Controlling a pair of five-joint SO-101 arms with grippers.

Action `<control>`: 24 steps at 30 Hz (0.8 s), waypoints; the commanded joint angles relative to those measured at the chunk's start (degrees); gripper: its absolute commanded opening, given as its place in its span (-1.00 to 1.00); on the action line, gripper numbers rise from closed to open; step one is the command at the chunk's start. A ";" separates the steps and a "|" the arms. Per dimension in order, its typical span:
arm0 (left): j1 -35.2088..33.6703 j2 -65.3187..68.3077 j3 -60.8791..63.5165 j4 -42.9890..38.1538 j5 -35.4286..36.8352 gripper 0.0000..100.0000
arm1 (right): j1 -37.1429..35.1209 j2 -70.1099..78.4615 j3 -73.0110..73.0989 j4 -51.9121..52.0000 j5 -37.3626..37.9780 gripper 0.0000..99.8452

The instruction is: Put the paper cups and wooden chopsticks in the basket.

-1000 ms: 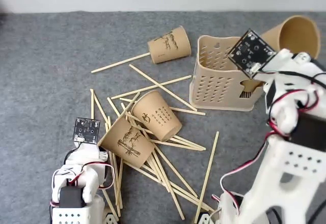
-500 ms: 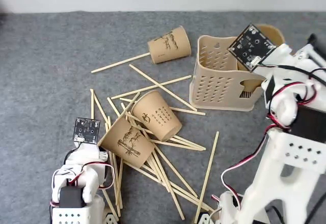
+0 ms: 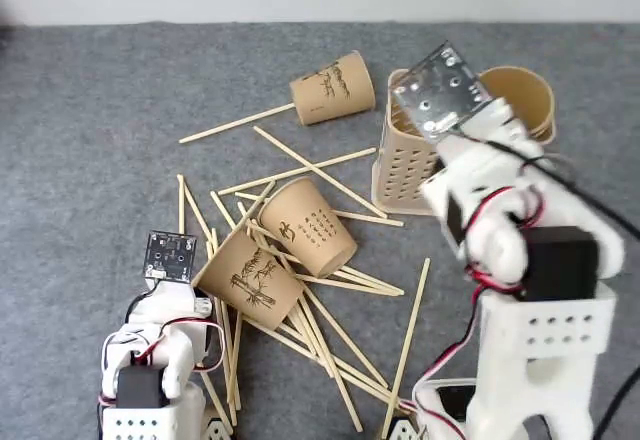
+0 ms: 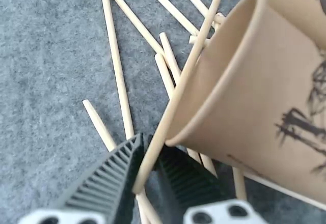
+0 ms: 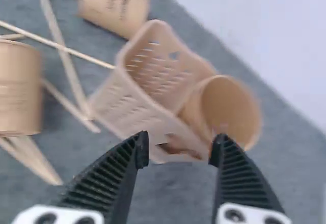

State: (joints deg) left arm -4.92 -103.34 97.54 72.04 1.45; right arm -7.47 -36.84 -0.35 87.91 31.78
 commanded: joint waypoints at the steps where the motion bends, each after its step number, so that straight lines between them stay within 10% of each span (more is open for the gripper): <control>1: 0.35 -0.79 -1.10 0.26 -0.09 -0.97 | -7.16 -1.63 -2.90 5.23 -12.48 -0.72; 10: 0.35 -0.79 -1.10 0.26 -0.09 -0.97 | -20.09 4.44 10.37 4.62 -18.37 -0.37; 24: 0.35 -0.79 -1.10 0.26 -0.09 -0.97 | -31.43 25.89 12.31 -9.45 -23.30 -0.36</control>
State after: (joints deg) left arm -4.92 -103.34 97.54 72.04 1.45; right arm -38.07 -13.10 12.57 81.49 9.10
